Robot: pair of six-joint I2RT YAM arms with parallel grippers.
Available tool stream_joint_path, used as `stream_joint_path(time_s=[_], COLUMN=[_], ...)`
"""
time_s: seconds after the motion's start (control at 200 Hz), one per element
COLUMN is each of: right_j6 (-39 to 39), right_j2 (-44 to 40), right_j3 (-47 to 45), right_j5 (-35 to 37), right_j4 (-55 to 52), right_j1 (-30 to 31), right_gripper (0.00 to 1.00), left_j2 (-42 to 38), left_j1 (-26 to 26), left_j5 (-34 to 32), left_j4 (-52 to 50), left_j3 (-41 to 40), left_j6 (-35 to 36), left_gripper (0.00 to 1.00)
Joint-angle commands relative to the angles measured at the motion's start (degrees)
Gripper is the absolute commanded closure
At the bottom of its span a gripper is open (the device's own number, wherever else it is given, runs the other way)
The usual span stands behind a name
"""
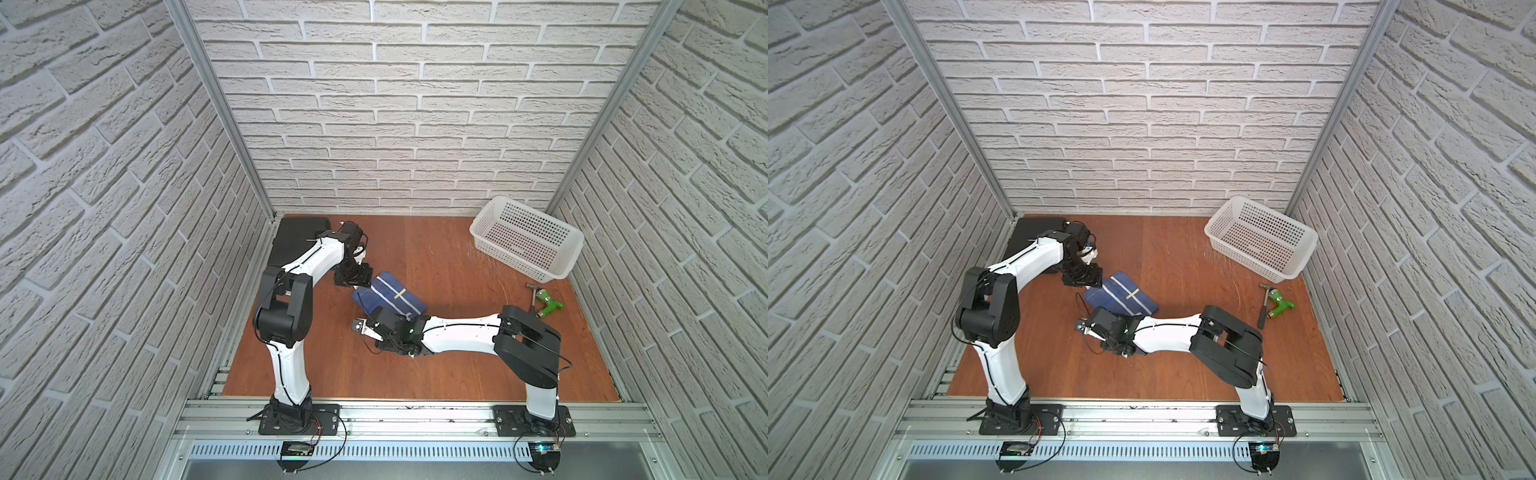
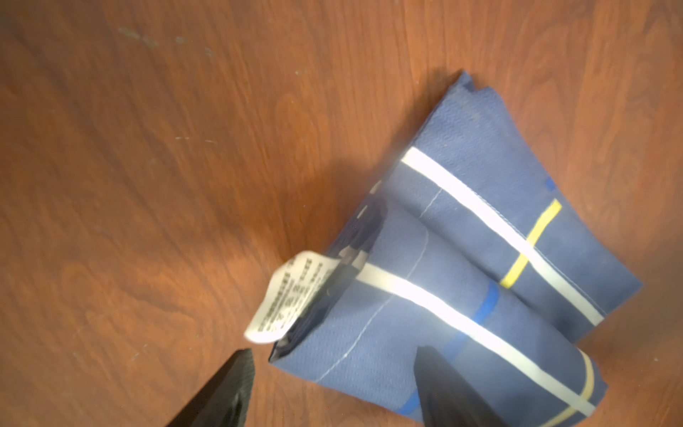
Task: Roll up the pillowcase
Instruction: Roll the pillowcase at the center of the board.
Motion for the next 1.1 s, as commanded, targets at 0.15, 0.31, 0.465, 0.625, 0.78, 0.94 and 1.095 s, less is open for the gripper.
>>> stream_joint_path(time_s=[0.15,0.31,0.465,0.625,0.78,0.94,1.095], right_j6=[-0.7,2.0,13.8,26.1,37.3,44.8,51.2], right_j2=[4.0,2.2,-4.6,-9.4,-11.5,-12.5,-13.2], right_j3=[4.1,5.0,4.1,0.9,-4.1,-8.7,-14.6], right_j5=[7.6,4.5,-10.6,-26.2,-40.6,-48.5,-53.1], right_j4=[-4.5,-6.4,-7.6,-5.1,3.4,11.7,21.2], right_j1=[1.0,0.5,-2.9,-7.2,-12.4,-17.3,-21.4], right_gripper=[0.62,0.84,0.91,0.93,0.93,0.93,0.93], left_j2=[-4.5,-6.5,-9.5,-12.3,-13.5,-14.1,-13.9], left_j1=[1.3,1.4,1.4,1.4,1.3,1.2,0.9], left_j5=[-0.2,-0.2,-0.5,-1.5,-1.5,-0.6,0.6], left_j4=[-0.9,-0.8,-0.9,-1.3,-1.9,-1.8,-0.5], left_j3=[-3.9,-5.8,-7.4,-7.7,-7.1,-6.7,-7.1], left_j6=[0.5,0.6,0.7,0.7,0.7,0.8,0.5], left_gripper=[0.26,0.26,0.26,0.26,0.26,0.26,0.26])
